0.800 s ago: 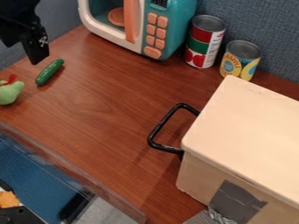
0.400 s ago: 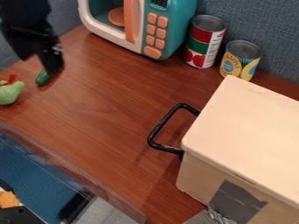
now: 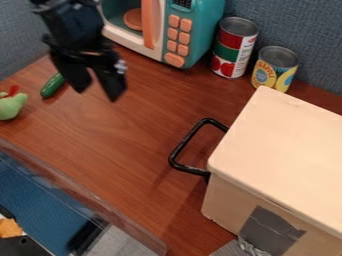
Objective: Open the drawer
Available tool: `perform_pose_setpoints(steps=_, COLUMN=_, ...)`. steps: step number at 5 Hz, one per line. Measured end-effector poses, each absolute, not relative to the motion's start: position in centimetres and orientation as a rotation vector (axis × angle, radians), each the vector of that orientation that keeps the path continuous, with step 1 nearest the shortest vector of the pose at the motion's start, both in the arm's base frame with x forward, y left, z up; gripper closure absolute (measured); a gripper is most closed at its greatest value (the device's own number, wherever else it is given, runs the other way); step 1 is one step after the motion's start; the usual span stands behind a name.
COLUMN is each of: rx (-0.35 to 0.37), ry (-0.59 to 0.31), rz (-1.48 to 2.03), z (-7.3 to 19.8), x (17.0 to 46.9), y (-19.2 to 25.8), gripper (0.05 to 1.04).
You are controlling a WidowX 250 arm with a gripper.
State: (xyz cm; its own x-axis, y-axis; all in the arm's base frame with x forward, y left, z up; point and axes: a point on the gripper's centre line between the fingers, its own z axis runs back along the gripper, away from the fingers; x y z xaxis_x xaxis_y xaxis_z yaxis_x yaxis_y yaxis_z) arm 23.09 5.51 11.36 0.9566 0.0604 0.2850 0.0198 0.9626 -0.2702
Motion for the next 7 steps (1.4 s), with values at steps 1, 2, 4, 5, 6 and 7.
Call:
perform_pose_setpoints(steps=1, rx=-0.307, ry=-0.300, rz=0.028, z=10.5, x=23.6, y=2.6, gripper=0.084)
perform_pose_setpoints(steps=2, rx=-0.323, ry=-0.302, rz=0.046, z=9.1, x=24.5, y=-0.3, gripper=0.084)
perform_pose_setpoints(steps=4, rx=-0.299, ry=-0.310, rz=0.068, z=6.0, x=26.7, y=-2.8, gripper=0.084)
perform_pose_setpoints(steps=5, rx=-0.288, ry=-0.309, rz=0.073, z=5.3, x=27.8, y=-3.0, gripper=0.084)
perform_pose_setpoints(steps=6, rx=-0.271, ry=-0.298, rz=0.065, z=4.3, x=28.6, y=-3.0, gripper=0.084)
perform_pose_setpoints(steps=7, rx=-0.256, ry=-0.288, rz=0.066, z=3.4, x=29.2, y=-2.7, gripper=0.131)
